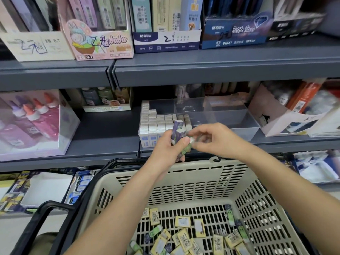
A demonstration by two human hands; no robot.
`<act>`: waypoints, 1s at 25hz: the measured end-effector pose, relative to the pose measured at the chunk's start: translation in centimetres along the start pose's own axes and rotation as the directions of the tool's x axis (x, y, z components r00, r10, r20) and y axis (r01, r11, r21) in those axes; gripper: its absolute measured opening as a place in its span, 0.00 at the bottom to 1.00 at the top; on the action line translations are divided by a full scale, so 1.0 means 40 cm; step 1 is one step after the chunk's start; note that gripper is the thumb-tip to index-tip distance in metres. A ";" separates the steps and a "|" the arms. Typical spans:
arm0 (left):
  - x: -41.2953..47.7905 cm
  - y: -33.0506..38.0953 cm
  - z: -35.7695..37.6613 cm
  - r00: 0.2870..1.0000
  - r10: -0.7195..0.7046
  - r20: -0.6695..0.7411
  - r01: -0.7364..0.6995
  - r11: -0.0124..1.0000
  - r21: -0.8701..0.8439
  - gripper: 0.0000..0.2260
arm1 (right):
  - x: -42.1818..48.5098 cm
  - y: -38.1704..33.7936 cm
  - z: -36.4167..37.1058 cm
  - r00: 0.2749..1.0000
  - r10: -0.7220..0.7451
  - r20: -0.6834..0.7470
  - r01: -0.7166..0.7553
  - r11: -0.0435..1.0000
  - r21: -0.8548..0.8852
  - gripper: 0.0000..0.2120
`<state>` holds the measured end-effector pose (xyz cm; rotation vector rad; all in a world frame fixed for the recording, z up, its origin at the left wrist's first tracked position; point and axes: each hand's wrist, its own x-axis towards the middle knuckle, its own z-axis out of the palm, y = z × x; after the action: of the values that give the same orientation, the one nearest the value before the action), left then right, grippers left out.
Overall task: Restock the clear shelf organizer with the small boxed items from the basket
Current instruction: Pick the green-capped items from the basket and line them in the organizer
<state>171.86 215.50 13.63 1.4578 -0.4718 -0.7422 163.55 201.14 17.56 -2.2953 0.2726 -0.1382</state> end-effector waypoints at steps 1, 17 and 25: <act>0.000 0.002 0.006 1.000 -0.013 -0.020 0.012 0.999 -0.051 0.04 | -0.009 0.000 0.009 1.000 0.010 -0.004 -0.010 0.997 0.080 0.07; -0.019 0.003 -0.018 0.995 0.007 -0.100 0.000 0.997 0.074 0.03 | 0.119 0.028 -0.078 0.992 0.098 -0.077 -0.119 0.930 -0.347 0.02; -0.011 -0.006 -0.024 0.995 -0.013 -0.095 0.020 0.997 0.075 0.04 | 0.159 0.044 -0.059 0.983 0.173 0.058 -0.140 0.918 -0.372 0.08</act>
<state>172.18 216.49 13.39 1.5621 -0.4193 -0.6708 169.01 196.78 17.92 -2.6290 0.4680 0.1089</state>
